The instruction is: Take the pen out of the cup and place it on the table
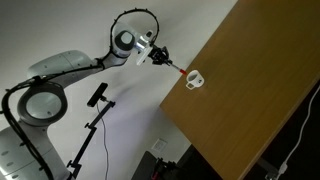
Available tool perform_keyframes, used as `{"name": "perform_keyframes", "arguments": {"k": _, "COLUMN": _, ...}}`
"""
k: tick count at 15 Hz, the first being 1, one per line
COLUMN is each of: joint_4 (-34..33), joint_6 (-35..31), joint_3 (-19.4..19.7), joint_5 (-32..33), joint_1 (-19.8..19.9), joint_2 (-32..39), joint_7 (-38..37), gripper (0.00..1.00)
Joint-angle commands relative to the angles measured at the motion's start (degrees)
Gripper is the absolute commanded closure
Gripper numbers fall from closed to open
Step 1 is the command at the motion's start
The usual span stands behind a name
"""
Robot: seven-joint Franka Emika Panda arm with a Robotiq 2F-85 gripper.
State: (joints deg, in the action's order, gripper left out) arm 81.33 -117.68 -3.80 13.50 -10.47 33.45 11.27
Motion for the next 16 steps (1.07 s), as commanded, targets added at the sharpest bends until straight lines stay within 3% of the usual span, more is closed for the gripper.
{"name": "perform_keyframes", "arguments": {"k": 1, "joint_4": 11.29, "joint_6": 1.75, "joint_3": 0.13, "joint_5": -1.06, "joint_1": 2.3, "joint_2": -10.52, "joint_7": -1.39, "gripper": 0.96}}
{"name": "perform_keyframes", "arguments": {"k": 8, "joint_4": 26.92, "joint_6": -1.17, "joint_3": 2.13, "joint_5": -4.71, "joint_1": 8.2, "joint_2": -20.63, "joint_7": -5.01, "gripper": 0.96}}
{"name": "perform_keyframes", "arguments": {"k": 12, "joint_4": 31.05, "joint_6": -1.22, "joint_3": 3.62, "joint_5": -7.35, "joint_1": 10.57, "joint_2": -20.03, "joint_7": -7.42, "gripper": 0.96}}
{"name": "perform_keyframes", "arguments": {"k": 16, "joint_4": 30.87, "joint_6": -0.18, "joint_3": 4.28, "joint_5": -10.93, "joint_1": 12.33, "joint_2": -16.38, "joint_7": -6.83, "gripper": 0.96}}
